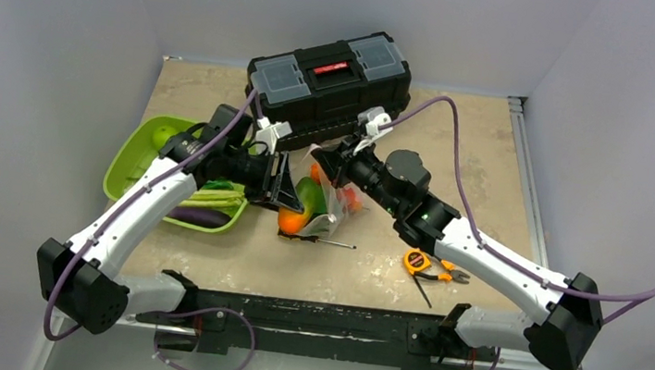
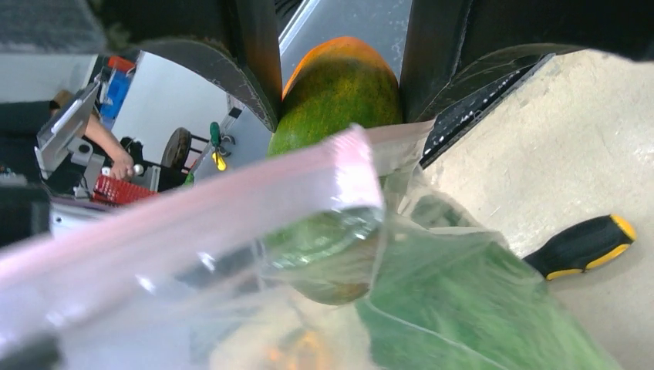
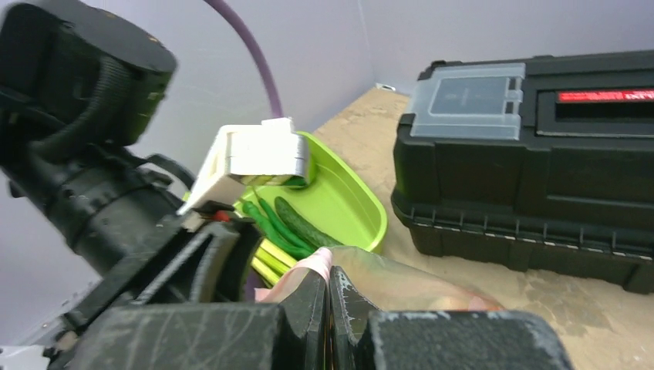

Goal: Place the food in the zip-top bag and seal the zipper
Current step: Place the fake fruit in the zipper food storage bag, then pick up the fake fruit from the bin, then place the fake fruit in the zipper food storage bag.

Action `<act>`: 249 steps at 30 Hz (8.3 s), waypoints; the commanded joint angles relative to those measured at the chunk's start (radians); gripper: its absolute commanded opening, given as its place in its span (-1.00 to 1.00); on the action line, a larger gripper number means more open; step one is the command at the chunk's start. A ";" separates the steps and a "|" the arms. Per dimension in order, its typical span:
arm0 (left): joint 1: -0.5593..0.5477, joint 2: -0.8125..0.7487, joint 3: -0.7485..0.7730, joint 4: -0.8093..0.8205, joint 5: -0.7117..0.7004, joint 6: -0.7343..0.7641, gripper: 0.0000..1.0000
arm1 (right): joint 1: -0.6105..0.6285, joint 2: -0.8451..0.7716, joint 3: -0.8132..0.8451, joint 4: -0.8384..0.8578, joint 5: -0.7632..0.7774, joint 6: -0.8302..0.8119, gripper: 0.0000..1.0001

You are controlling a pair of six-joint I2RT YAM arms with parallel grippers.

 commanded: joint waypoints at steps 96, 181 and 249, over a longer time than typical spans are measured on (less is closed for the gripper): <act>0.830 0.226 -0.258 0.715 -0.877 -0.515 1.00 | 0.008 -0.009 -0.004 0.108 -0.064 0.030 -1.00; 0.369 -0.403 -0.431 0.826 0.149 -0.145 -1.00 | 0.006 0.122 0.124 0.052 0.014 0.047 -1.00; -0.173 -0.187 0.032 0.058 -0.624 0.033 0.90 | 0.001 0.073 0.094 0.125 -0.174 0.095 -1.00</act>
